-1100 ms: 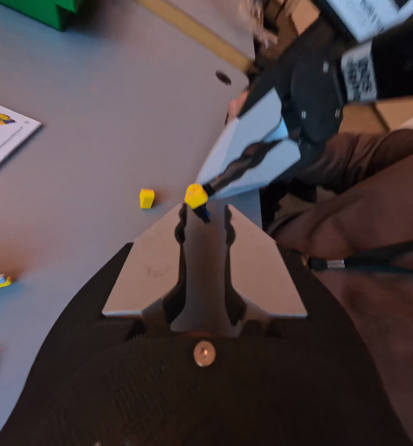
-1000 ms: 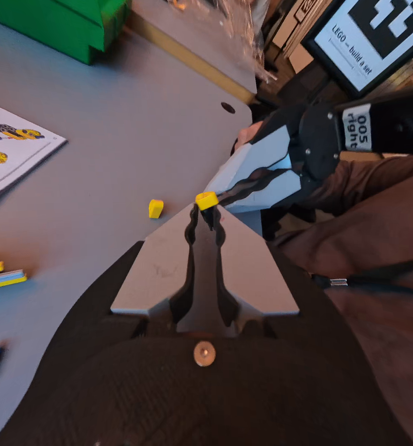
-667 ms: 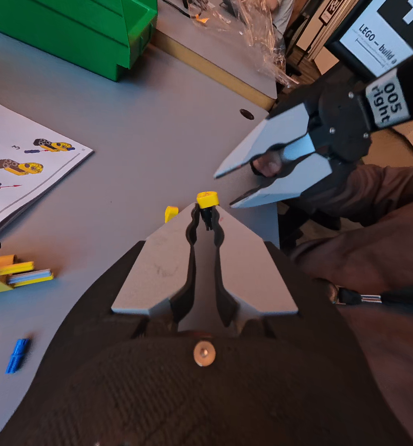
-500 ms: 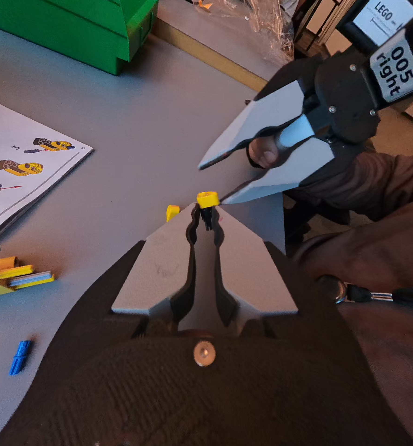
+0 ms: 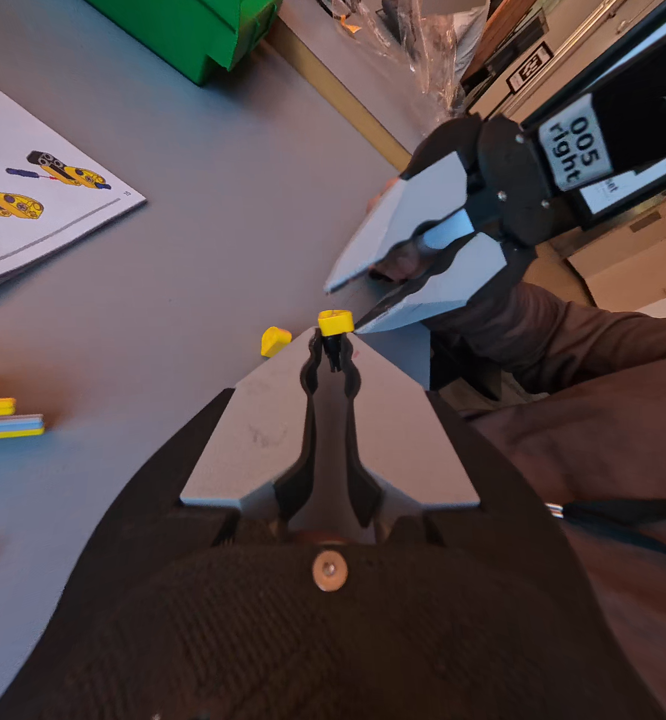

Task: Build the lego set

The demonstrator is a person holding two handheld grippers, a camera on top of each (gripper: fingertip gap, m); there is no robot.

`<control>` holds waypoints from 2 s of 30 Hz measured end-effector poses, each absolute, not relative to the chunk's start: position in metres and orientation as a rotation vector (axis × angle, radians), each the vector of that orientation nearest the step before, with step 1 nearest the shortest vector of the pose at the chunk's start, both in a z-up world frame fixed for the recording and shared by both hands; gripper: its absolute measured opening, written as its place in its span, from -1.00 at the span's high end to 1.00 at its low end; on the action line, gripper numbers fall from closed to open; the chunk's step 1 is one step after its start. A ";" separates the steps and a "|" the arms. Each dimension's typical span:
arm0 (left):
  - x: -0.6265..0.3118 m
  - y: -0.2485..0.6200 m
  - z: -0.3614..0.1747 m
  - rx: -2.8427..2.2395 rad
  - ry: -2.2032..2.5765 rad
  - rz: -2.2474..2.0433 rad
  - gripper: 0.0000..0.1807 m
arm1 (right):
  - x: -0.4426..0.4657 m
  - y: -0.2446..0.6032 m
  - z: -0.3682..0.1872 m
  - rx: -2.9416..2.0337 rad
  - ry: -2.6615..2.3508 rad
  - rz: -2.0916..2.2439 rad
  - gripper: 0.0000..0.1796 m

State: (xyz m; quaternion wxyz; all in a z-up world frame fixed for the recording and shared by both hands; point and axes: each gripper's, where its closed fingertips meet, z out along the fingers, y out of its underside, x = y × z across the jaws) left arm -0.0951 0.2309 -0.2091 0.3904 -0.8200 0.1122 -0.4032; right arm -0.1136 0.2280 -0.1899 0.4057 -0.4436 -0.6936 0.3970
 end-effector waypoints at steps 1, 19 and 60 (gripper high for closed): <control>-0.094 0.230 -0.210 -2.089 0.273 -1.048 0.94 | -0.113 0.229 -0.191 -1.105 -1.759 1.012 0.83; -0.115 0.243 -0.211 -2.074 0.259 -0.862 0.94 | -0.127 0.238 -0.194 -0.884 -1.708 0.452 0.96; -0.145 0.266 -0.193 -1.942 0.103 -0.692 0.95 | -0.154 0.267 -0.178 -1.254 -1.540 0.991 0.82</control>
